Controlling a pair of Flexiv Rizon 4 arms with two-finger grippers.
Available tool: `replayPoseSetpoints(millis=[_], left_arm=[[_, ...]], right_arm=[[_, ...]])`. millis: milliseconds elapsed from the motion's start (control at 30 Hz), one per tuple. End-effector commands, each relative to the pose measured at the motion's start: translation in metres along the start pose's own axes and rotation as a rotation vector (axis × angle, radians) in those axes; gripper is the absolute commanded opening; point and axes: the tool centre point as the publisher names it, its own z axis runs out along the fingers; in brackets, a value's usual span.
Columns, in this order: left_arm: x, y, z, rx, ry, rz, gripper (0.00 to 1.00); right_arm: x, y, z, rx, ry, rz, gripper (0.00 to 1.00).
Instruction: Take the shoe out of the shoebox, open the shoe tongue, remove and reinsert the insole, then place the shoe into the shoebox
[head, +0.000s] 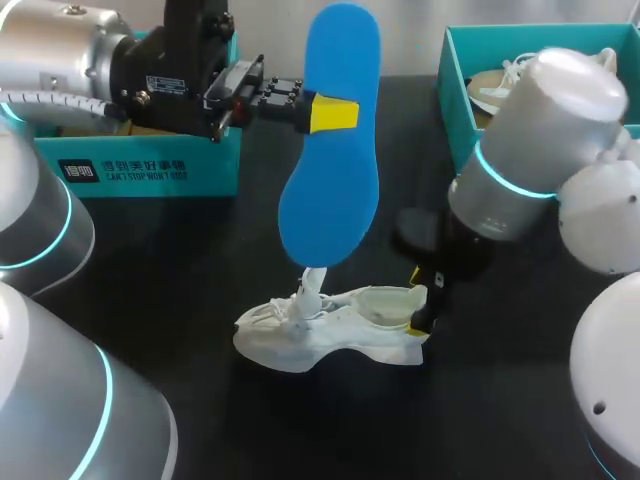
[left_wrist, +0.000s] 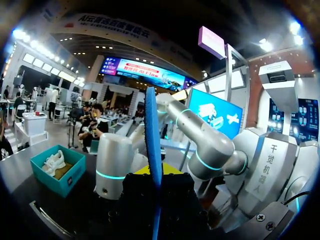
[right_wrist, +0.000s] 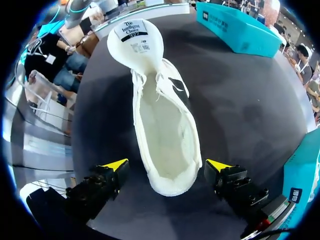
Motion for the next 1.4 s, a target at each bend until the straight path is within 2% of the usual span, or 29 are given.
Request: replayPoseSetpoints(millis=[33,467,667,800,1100,1400], left_arm=[[-0.001,0.000,0.001,0.000,0.002,0.000,0.00],[-0.001,0.000,0.001,0.000,0.002,0.000,0.00],[-0.001,0.000,0.001,0.000,0.002,0.000,0.00],[-0.001,0.000,0.001,0.000,0.002,0.000,0.00],[-0.001,0.000,0.001,0.000,0.002,0.000,0.00],[-0.001,0.000,0.001,0.000,0.002,0.000,0.00]], right_arm=[[0.004,0.005,0.000,0.224,-0.011,0.004,1.00],[0.005,0.007,-0.004,0.222,-0.012,-0.002,1.00],[0.002,0.018,-0.011,0.211,-0.027,-0.021,1.00],[-0.009,0.030,-0.012,0.227,-0.032,-0.061,1.00],[-0.040,0.050,0.000,0.271,-0.022,-0.122,1.00],[-0.051,0.058,0.025,0.291,-0.014,-0.156,1.00]])
